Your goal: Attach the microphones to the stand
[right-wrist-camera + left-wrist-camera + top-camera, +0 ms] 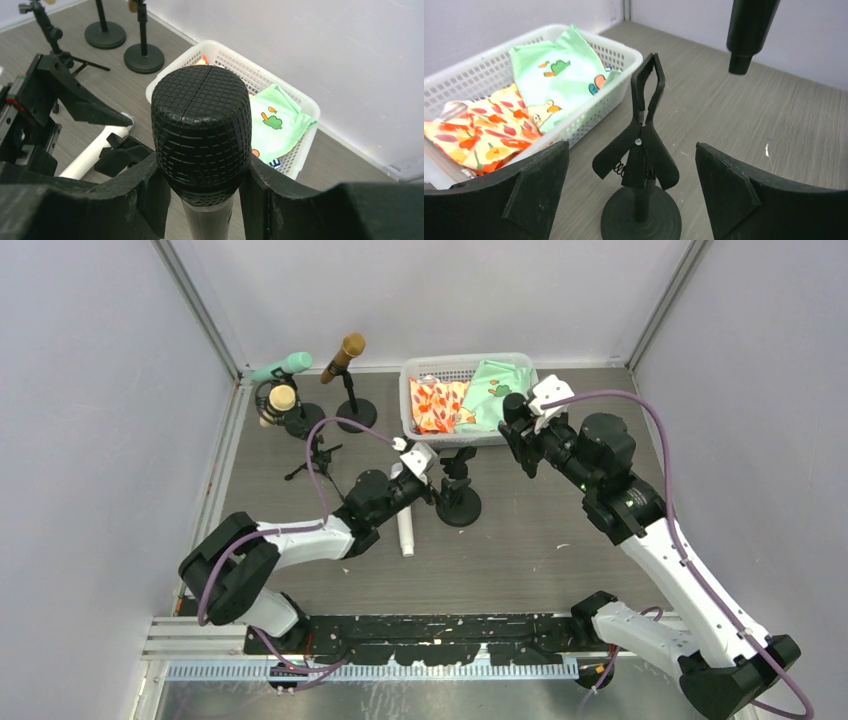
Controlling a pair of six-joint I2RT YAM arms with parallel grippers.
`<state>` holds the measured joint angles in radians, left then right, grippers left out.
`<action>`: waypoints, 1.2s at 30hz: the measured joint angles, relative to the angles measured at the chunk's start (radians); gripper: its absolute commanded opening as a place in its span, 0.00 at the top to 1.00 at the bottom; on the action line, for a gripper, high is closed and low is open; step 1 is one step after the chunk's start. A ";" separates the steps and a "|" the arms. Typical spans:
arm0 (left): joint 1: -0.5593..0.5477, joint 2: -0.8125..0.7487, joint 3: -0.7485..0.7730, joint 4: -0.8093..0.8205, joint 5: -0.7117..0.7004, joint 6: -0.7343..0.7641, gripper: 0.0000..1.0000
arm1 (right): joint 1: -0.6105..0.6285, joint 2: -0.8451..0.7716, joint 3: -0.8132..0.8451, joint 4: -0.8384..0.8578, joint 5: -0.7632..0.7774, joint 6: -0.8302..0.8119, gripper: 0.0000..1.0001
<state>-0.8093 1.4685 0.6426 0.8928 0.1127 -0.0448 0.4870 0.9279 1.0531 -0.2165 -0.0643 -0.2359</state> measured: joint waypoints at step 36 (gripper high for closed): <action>0.045 0.183 -0.071 0.464 0.098 -0.036 0.41 | 0.124 0.218 0.077 0.000 -0.243 -0.429 0.97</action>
<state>-0.7643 1.6512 0.5720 1.3567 0.2111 -0.0811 0.6106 1.1461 1.1297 -0.2169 -0.3073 -0.6651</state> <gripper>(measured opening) 0.628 0.515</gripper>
